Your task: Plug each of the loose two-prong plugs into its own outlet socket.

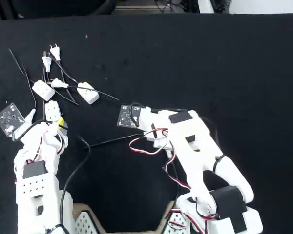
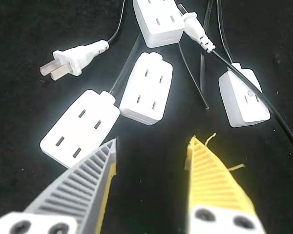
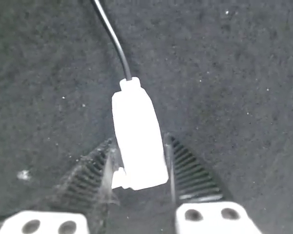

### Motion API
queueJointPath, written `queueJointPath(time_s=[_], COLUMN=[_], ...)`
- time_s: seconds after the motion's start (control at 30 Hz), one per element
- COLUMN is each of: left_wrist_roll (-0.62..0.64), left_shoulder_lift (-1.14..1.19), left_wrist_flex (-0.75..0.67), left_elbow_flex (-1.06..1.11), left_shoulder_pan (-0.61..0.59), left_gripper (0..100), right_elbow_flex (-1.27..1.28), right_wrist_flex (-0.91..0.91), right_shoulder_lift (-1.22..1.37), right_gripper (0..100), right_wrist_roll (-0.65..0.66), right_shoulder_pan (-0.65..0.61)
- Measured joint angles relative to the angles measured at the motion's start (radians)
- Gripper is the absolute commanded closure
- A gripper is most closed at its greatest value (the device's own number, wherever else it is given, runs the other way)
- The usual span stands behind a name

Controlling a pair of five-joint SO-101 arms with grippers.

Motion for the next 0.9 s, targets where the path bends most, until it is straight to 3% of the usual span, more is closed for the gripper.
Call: queueJointPath(time_s=[0.17,0.37,0.43,0.63,0.9], left_wrist_roll=[0.000,0.000,0.000,0.000,0.000], left_shoulder_lift=[0.000,0.000,0.000,0.000,0.000], left_wrist_flex=[0.000,0.000,0.000,0.000,0.000], left_elbow_flex=[0.000,0.000,0.000,0.000,0.000], left_shoulder_pan=[0.000,0.000,0.000,0.000,0.000], left_gripper=[77,77,77,77,77], right_elbow_flex=[-0.052,-0.344,-0.462,-0.799,-1.346], right_wrist_flex=[0.006,0.250,0.358,0.420,0.497], right_shoulder_lift=[0.006,0.005,0.008,0.227,0.747], right_gripper=[98.8,98.8,98.8,98.8,98.8], right_wrist_roll=[-0.089,-0.496,-0.571,-0.609,-0.609], right_shoulder_pan=[0.048,0.272,0.384,0.680,0.796])
